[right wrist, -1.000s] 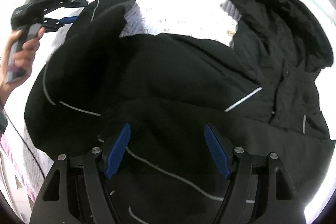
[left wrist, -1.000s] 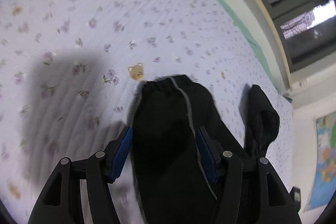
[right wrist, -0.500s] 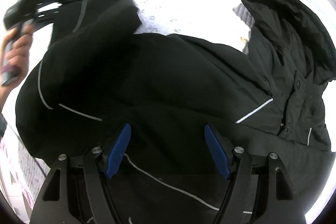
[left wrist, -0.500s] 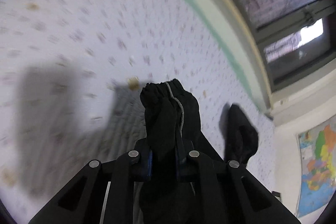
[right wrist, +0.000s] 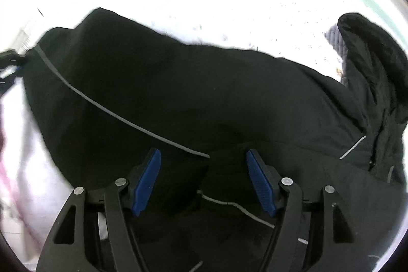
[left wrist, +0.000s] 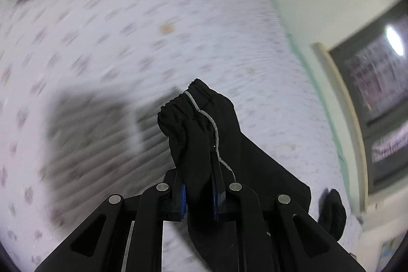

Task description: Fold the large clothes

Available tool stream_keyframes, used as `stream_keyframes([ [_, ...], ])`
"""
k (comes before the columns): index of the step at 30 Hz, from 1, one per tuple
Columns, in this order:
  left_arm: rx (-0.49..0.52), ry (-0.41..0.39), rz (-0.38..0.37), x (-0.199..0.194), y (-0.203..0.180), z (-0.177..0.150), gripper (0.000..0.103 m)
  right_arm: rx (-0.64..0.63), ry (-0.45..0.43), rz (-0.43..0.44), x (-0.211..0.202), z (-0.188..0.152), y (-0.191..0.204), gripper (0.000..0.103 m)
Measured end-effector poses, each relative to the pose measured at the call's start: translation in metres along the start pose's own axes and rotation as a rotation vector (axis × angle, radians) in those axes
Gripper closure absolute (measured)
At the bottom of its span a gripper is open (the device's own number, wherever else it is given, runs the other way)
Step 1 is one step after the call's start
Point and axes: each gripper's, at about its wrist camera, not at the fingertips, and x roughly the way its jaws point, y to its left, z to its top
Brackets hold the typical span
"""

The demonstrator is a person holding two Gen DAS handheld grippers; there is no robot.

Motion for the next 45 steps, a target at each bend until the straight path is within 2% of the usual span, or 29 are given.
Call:
stream_keyframes([
  [2,-0.027,0.008,-0.010,0.000,0.012,-0.009,0.088,0.019,0.037,-0.029,0.015,0.001,0.001,0.022],
  [4,-0.024,-0.002,-0.055,-0.010,0.015,-0.014,0.089,0.047,0.060,-0.011,0.012,0.005,-0.002,0.021],
  [8,0.042,-0.016,-0.151,-0.036,-0.008,-0.023,0.089,0.101,0.055,0.045,-0.011,0.005,-0.016,0.023],
  [10,0.088,-0.035,-0.213,-0.055,-0.031,-0.027,0.089,0.139,0.022,0.075,-0.031,-0.001,-0.025,0.023],
  [15,0.242,-0.054,-0.312,-0.094,-0.100,-0.048,0.089,0.200,-0.054,0.104,-0.080,-0.029,-0.050,0.023],
  [18,0.349,-0.051,-0.364,-0.115,-0.147,-0.074,0.089,0.227,-0.087,0.107,-0.104,-0.051,-0.064,0.023],
  [20,0.410,-0.038,-0.395,-0.123,-0.177,-0.095,0.089,0.241,-0.097,0.105,-0.115,-0.053,-0.077,0.023],
  [23,0.486,-0.004,-0.441,-0.129,-0.217,-0.128,0.089,0.265,-0.110,0.090,-0.130,-0.084,-0.097,0.023],
  [28,0.616,0.106,-0.508,-0.118,-0.285,-0.201,0.089,0.346,-0.112,0.066,-0.148,-0.137,-0.148,0.023],
  [34,0.737,0.308,-0.539,-0.071,-0.347,-0.310,0.089,0.499,-0.079,0.027,-0.161,-0.206,-0.206,0.023],
  [38,0.818,0.450,-0.492,-0.025,-0.364,-0.387,0.089,0.581,-0.043,0.017,-0.160,-0.247,-0.230,0.023],
  [41,0.867,0.532,-0.406,0.014,-0.361,-0.436,0.089,0.601,-0.019,0.013,-0.153,-0.263,-0.239,0.023],
  [43,0.864,0.574,-0.363,0.037,-0.352,-0.451,0.088,0.606,-0.011,0.013,-0.150,-0.271,-0.240,0.023],
  [45,0.845,0.623,-0.354,0.050,-0.343,-0.459,0.087,0.601,-0.006,0.024,-0.145,-0.273,-0.241,0.023],
])
